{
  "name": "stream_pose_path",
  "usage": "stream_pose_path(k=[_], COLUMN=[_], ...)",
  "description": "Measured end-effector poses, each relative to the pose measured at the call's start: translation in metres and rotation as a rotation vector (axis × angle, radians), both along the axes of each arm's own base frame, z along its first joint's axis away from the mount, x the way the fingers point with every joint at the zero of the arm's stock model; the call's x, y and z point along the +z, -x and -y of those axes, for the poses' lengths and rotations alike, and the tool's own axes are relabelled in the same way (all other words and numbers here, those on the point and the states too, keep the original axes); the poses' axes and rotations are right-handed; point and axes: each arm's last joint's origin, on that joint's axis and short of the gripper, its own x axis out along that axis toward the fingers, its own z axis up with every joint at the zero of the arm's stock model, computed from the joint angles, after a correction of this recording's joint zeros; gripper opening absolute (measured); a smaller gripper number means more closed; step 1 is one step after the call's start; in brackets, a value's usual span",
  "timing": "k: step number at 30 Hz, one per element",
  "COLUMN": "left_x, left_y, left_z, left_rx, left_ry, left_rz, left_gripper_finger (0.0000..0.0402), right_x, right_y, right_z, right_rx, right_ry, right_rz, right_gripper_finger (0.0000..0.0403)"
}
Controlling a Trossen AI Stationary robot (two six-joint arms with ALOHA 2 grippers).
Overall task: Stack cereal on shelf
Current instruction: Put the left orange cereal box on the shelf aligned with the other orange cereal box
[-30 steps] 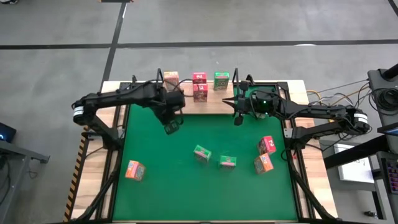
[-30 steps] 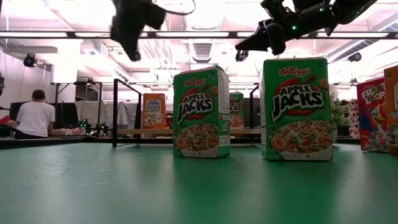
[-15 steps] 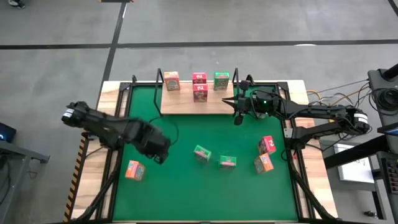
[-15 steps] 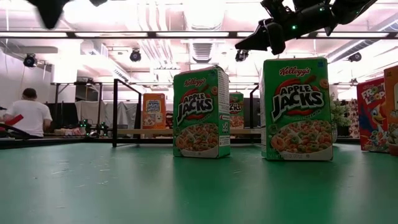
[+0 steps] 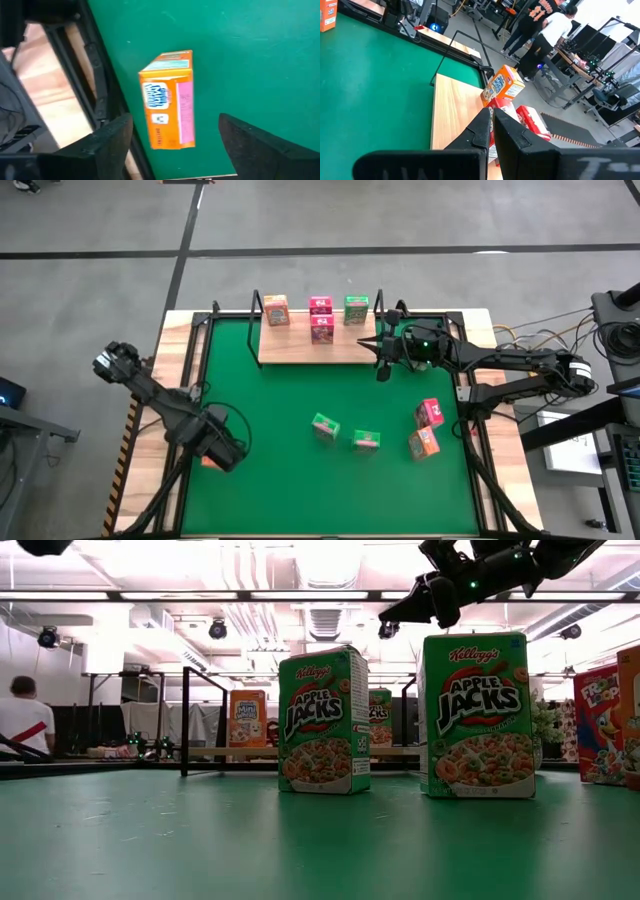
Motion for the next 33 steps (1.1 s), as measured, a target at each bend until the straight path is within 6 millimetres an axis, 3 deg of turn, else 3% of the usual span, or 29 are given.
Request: stream_pose_path(k=[22, 33], left_x=[-0.031, -0.039], left_y=[0.007, 0.006], left_z=[0.004, 0.005], left_rx=[-0.001, 0.000], left_ry=[-0.031, -0.018], left_rz=[-0.028, -0.011], left_gripper_finger=[0.0270, 0.0200], right_x=[-0.002, -0.002], right_y=[0.000, 0.000], right_z=[0.000, 0.000], right_rx=[-0.001, 0.000], right_ry=[-0.014, -0.008], right_rz=[-0.017, -0.017], right_gripper_finger=[0.0013, 0.0013])
